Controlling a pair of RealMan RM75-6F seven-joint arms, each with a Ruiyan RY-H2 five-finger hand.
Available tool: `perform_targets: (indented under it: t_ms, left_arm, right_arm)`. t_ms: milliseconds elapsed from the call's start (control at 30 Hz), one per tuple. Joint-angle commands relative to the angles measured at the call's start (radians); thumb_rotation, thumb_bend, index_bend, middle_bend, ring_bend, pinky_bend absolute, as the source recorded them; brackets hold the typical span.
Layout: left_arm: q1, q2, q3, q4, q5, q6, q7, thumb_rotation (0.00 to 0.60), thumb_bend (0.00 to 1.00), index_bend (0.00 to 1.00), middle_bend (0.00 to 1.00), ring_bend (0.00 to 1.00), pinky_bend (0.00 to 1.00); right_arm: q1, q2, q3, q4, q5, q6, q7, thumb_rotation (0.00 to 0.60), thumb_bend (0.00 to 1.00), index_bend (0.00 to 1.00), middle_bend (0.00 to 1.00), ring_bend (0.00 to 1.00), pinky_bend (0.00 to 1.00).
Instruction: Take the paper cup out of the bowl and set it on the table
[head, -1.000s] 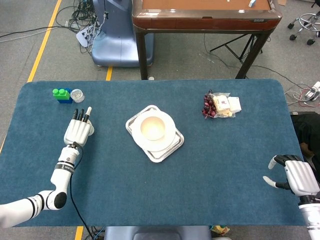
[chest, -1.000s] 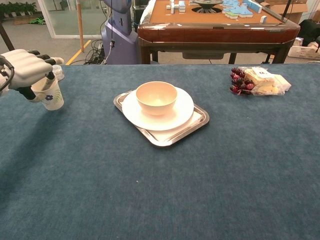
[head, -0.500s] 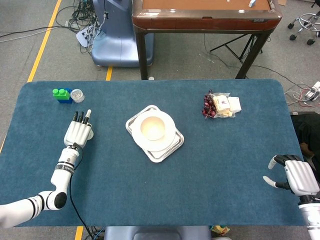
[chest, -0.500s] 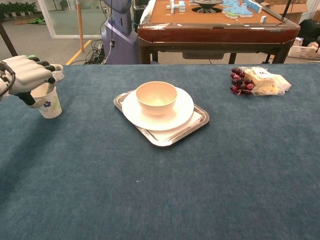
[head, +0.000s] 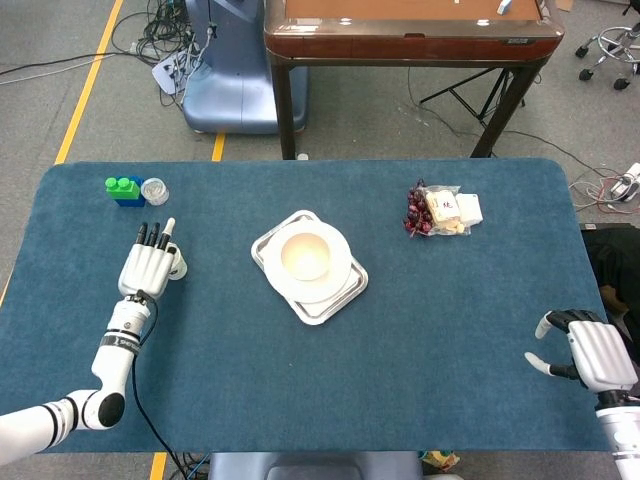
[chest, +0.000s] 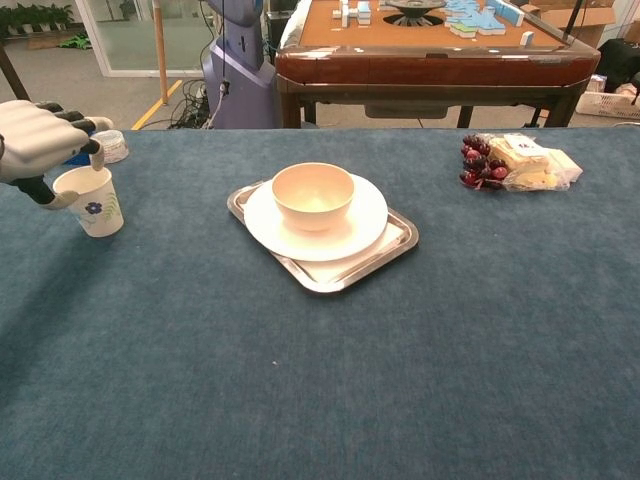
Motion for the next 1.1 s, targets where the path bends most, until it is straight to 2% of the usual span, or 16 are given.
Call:
perform_targets:
  t_ms: [33, 267, 533, 633, 767, 933, 1100]
  left_arm:
    - [0.031, 0.046, -0.007, -0.061, 0.043, 0.044, -0.065, 0.6, 0.37, 0.26, 0.0, 0.0, 0.05]
    - [0.118, 0.139, 0.002, -0.181, 0.108, 0.154, -0.156, 0.6, 0.37, 0.23, 0.0, 0.0, 0.05]
    - [0.278, 0.243, 0.068, -0.334, 0.253, 0.333, -0.305, 0.6, 0.37, 0.23, 0.0, 0.0, 0.05]
    - [0.34, 0.263, 0.102, -0.344, 0.307, 0.397, -0.33, 0.6, 0.37, 0.23, 0.0, 0.0, 0.05]
    - [0.413, 0.281, 0.131, -0.35, 0.327, 0.444, -0.375, 0.6, 0.37, 0.23, 0.0, 0.0, 0.05]
    - [0.477, 0.279, 0.151, -0.321, 0.354, 0.47, -0.441, 0.6, 0.37, 0.23, 0.0, 0.0, 0.05]
    - [0.537, 0.288, 0.177, -0.303, 0.391, 0.474, -0.564, 0.6, 0.37, 0.24, 0.0, 0.0, 0.05]
  right_arm:
    - [0.0, 0.0, -0.001, -0.002, -0.002, 0.0, -0.001, 0.6, 0.23, 0.55, 0.47, 0.35, 0.27]
    - [0.001, -0.001, -0.002, -0.001, -0.003, 0.001, -0.01, 0.6, 0.23, 0.55, 0.47, 0.35, 0.27]
    - [-0.013, 0.008, 0.001, -0.022, -0.015, 0.04, -0.037, 0.6, 0.23, 0.55, 0.47, 0.35, 0.27]
    - [-0.018, 0.011, 0.0, -0.029, -0.019, 0.051, -0.046, 0.6, 0.23, 0.55, 0.47, 0.35, 0.27]
    - [-0.019, 0.013, -0.001, -0.04, -0.021, 0.056, -0.068, 0.6, 0.23, 0.55, 0.47, 0.35, 0.27]
    - [-0.02, 0.009, -0.007, -0.05, -0.026, 0.055, -0.096, 0.6, 0.23, 0.55, 0.47, 0.35, 0.27]
    - [-0.019, 0.004, -0.008, -0.054, -0.024, 0.054, -0.12, 0.6, 0.23, 0.55, 0.47, 0.35, 0.27]
